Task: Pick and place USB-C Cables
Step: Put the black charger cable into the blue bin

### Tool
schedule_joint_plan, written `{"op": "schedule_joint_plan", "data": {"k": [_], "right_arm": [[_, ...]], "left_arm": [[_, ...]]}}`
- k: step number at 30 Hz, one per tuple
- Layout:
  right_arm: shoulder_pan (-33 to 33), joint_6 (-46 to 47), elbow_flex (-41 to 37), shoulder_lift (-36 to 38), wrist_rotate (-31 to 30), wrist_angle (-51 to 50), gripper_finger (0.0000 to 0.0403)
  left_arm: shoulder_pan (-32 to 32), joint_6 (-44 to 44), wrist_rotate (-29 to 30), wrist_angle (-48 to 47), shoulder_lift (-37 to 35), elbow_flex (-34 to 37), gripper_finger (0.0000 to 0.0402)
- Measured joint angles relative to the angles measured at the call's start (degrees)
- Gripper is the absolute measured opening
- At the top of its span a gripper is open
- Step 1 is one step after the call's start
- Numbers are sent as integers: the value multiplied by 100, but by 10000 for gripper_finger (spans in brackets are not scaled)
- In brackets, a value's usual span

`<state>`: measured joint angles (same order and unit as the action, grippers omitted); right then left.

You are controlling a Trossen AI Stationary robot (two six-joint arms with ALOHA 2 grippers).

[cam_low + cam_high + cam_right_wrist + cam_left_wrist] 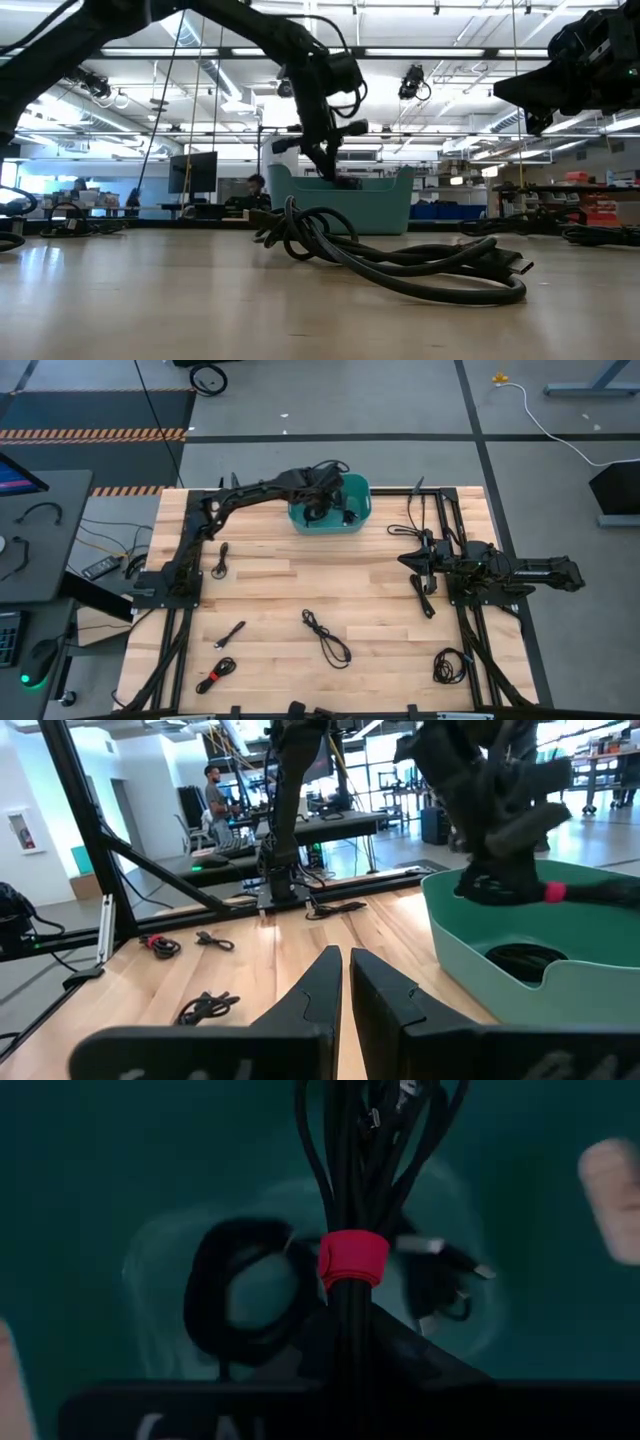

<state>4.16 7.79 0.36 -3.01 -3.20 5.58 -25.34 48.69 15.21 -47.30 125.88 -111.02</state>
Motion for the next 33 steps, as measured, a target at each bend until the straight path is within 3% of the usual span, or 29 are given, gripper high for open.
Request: {"op": "schedule_joint_plan", "data": {"k": [12,21,26,30,33], "right_arm": [[0,-1,2,0,-20,81,30],[-1,0,2,0,-19,125,30],[0,0,1,0,-17,123,30],[0,0,2,0,-17,122,30],[-1,0,2,0,-17,122,30]], "left_arm": [[15,-116,-43,91,300,2,85],[49,-923,-651,61,211,2,198],[121,-1777,-1290,-160,-325,1,249],[439,-2749,-1177,-626,-961,2,262],[932,-3466,-743,-1032,-1426,-2,259]]}}
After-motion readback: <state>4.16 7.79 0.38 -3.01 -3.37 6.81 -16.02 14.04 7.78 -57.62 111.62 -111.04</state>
